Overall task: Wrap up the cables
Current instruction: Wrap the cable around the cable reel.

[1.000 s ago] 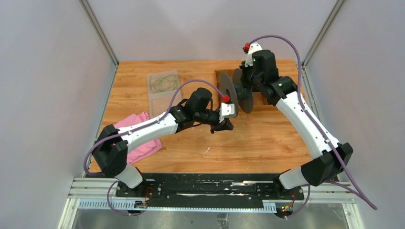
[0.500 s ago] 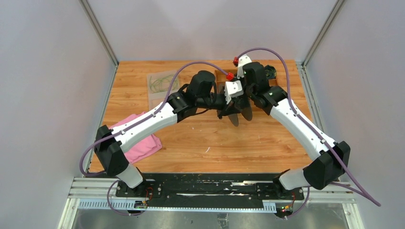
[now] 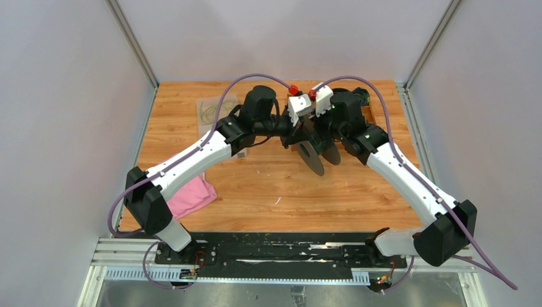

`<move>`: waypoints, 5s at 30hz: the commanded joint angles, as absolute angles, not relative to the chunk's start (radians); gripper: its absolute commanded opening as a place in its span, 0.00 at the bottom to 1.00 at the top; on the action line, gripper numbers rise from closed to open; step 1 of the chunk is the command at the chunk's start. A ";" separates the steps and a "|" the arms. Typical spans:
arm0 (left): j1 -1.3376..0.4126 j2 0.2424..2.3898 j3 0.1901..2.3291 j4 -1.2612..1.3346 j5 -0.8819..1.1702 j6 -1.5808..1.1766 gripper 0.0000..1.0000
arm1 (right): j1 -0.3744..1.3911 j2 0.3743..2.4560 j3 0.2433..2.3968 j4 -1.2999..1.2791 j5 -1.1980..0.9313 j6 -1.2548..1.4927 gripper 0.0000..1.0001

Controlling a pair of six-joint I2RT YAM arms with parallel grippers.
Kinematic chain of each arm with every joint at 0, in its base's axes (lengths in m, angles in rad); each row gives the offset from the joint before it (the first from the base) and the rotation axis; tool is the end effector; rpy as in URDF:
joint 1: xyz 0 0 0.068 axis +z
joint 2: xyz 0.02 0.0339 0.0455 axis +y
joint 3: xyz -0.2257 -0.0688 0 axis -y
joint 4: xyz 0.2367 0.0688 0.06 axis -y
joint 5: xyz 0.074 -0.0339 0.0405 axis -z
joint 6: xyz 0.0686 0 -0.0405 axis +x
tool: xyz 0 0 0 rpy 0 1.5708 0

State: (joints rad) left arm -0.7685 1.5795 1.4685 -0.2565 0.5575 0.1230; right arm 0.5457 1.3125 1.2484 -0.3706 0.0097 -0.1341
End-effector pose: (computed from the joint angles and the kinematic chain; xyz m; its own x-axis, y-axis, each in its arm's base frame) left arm 0.2532 -0.2952 0.3251 -0.1404 0.2806 -0.9495 0.9693 0.2343 -0.0742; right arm 0.2839 0.1716 0.3164 -0.2884 -0.3315 -0.8983 -0.5550 0.8224 -0.1253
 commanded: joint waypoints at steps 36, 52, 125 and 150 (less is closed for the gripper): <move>-0.687 1.609 1.468 -0.677 0.744 0.819 0.00 | 0.570 1.213 1.241 -0.378 -0.300 -0.330 0.01; -0.687 1.646 1.444 -0.731 0.859 1.082 0.02 | 0.583 1.177 1.209 -0.355 -0.437 -0.353 0.01; -0.626 1.691 1.300 -0.601 0.944 0.965 0.10 | 0.532 1.325 1.137 -0.276 -0.451 -0.142 0.01; -0.595 1.666 1.209 -0.404 0.961 0.867 0.11 | 0.582 1.519 1.510 -0.799 -0.235 -0.188 0.01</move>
State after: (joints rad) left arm -0.5896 1.6844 1.2606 -0.4847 0.9138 0.9379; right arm 0.5793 1.5036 1.4178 -0.7460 -0.3298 -0.1879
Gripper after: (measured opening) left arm 0.101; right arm 0.028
